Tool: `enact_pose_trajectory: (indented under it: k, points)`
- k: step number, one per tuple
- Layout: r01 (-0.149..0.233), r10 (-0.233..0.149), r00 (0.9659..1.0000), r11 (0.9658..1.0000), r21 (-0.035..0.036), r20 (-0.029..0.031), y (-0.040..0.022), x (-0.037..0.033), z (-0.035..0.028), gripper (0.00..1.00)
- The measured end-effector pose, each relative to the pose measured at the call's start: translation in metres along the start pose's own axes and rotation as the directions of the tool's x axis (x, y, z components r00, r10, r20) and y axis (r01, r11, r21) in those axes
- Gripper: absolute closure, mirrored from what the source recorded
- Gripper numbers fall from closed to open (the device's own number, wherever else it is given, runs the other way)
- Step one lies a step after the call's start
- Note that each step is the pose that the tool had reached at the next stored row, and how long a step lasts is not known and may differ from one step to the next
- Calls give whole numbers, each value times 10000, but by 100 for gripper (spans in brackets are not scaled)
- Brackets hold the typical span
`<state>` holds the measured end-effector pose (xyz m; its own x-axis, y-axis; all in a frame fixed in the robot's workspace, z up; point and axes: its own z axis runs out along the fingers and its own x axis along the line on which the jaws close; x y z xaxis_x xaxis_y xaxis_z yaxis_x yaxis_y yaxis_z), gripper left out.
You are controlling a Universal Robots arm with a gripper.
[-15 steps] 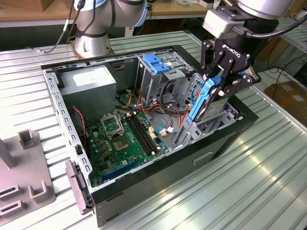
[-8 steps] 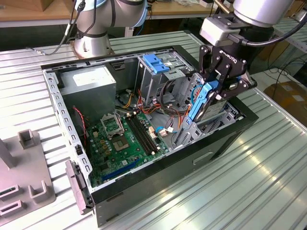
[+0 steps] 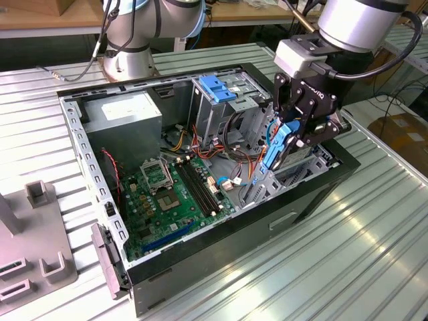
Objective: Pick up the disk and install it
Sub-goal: 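Insert the disk into the insertion slot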
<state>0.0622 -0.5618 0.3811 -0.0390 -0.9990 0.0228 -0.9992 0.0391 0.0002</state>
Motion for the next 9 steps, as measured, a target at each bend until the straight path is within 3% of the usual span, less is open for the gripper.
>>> enact_pose_trajectory:
  k: [4, 5, 9]
  points:
    - [0, 0, 10000, 10000, 0, 2, 0, 0, 3, 64]
    - [0, 0, 10000, 10000, 1, 2, 0, 0, 4, 89]
    - [1, -1, 10000, 10000, 0, 3, 0, 0, 5, 89]
